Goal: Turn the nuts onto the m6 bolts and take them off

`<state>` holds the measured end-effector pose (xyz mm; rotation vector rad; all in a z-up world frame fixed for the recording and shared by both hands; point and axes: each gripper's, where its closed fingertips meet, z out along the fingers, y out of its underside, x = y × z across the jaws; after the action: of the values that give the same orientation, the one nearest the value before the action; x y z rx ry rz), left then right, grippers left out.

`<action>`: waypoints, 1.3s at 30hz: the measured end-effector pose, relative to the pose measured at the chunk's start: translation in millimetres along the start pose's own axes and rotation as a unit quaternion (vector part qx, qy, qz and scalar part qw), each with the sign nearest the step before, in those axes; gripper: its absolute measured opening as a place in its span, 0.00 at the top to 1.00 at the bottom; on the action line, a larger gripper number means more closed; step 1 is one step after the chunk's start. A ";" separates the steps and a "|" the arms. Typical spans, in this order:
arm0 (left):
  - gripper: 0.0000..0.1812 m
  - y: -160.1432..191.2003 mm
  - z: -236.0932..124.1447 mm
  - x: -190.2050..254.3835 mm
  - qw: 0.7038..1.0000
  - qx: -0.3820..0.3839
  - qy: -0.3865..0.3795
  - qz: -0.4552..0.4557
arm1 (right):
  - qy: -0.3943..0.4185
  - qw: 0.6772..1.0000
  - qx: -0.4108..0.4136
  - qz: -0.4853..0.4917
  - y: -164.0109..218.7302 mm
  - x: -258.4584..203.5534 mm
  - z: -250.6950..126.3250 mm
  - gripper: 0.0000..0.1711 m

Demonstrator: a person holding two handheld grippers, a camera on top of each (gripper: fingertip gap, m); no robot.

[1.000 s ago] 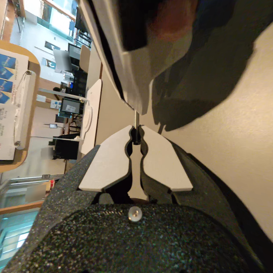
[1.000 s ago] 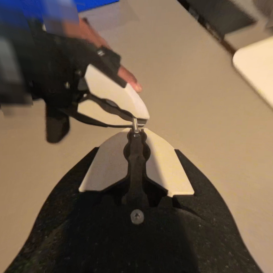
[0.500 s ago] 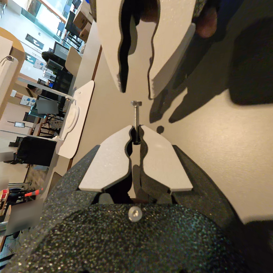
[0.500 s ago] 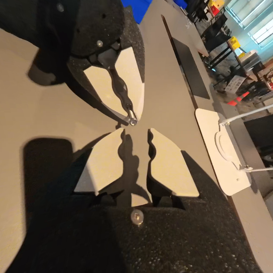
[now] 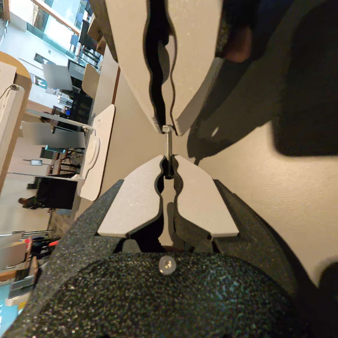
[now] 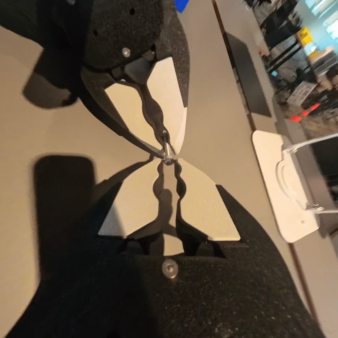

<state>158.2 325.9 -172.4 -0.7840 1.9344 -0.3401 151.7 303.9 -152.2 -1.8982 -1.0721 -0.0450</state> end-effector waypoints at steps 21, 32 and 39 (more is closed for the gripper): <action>0.97 -2.1 -1.2 -1.7 0.998 0.019 0.016 -0.057 | 0.005 0.999 0.033 -0.009 -8.3 5.7 -8.5 0.83; 0.97 -5.0 -2.5 3.6 0.998 0.028 0.032 -0.048 | 0.012 0.998 0.011 -0.061 -5.5 0.6 -6.6 0.93; 0.97 1.1 -1.1 -1.6 1.000 0.005 0.003 -0.023 | -0.019 0.996 -0.023 0.079 -2.2 1.3 -0.1 0.94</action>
<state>157.2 327.7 -171.4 -0.8217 1.9210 -0.3803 151.0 305.1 -150.0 -2.0265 -0.9506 0.0578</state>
